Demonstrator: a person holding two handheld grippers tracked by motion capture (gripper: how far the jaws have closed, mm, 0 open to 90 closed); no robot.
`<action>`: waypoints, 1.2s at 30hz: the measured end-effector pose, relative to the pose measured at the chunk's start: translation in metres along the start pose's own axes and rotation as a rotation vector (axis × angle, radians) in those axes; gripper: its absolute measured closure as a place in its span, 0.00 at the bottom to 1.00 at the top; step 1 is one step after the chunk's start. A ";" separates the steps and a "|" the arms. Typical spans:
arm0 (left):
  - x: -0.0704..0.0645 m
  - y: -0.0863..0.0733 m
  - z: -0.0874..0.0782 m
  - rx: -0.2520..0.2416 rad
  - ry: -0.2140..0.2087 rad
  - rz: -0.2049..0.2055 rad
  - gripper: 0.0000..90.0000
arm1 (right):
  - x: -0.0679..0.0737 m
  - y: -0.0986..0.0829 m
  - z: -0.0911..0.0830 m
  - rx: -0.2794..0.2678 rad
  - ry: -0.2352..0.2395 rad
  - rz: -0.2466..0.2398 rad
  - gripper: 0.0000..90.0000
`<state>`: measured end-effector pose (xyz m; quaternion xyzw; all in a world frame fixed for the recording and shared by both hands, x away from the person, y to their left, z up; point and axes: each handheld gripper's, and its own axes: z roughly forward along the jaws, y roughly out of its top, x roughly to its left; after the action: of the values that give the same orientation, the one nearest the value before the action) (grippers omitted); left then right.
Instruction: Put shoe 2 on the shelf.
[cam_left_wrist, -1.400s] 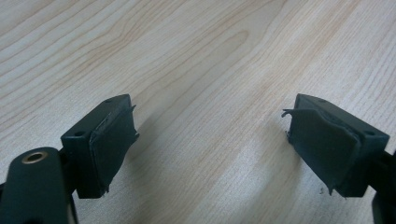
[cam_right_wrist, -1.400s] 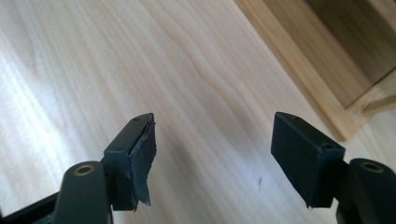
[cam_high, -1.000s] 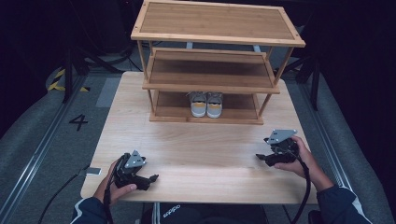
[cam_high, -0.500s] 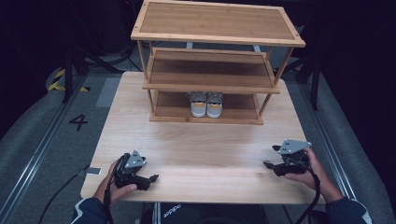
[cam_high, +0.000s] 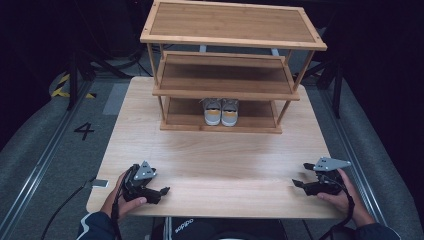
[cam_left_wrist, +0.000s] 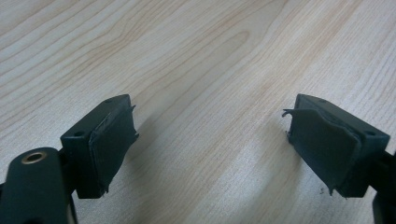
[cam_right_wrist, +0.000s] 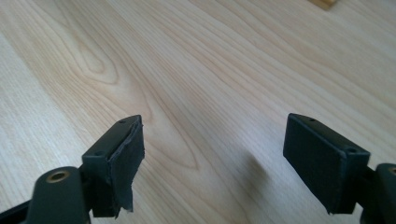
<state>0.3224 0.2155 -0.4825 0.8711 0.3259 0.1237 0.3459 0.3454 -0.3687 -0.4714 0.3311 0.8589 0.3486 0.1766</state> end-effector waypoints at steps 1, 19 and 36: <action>0.000 0.000 0.000 -0.001 -0.001 -0.003 0.16 | -0.001 -0.003 -0.001 -0.004 -0.008 0.008 0.24; 0.000 0.000 0.000 0.001 0.005 0.005 0.17 | -0.013 -0.024 -0.001 -0.033 -0.016 0.124 0.21; -0.001 0.000 0.000 0.000 0.000 -0.010 0.16 | -0.013 -0.024 -0.001 -0.033 -0.016 0.124 0.21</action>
<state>0.3219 0.2150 -0.4828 0.8694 0.3303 0.1221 0.3467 0.3436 -0.3911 -0.4874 0.3836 0.8294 0.3701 0.1670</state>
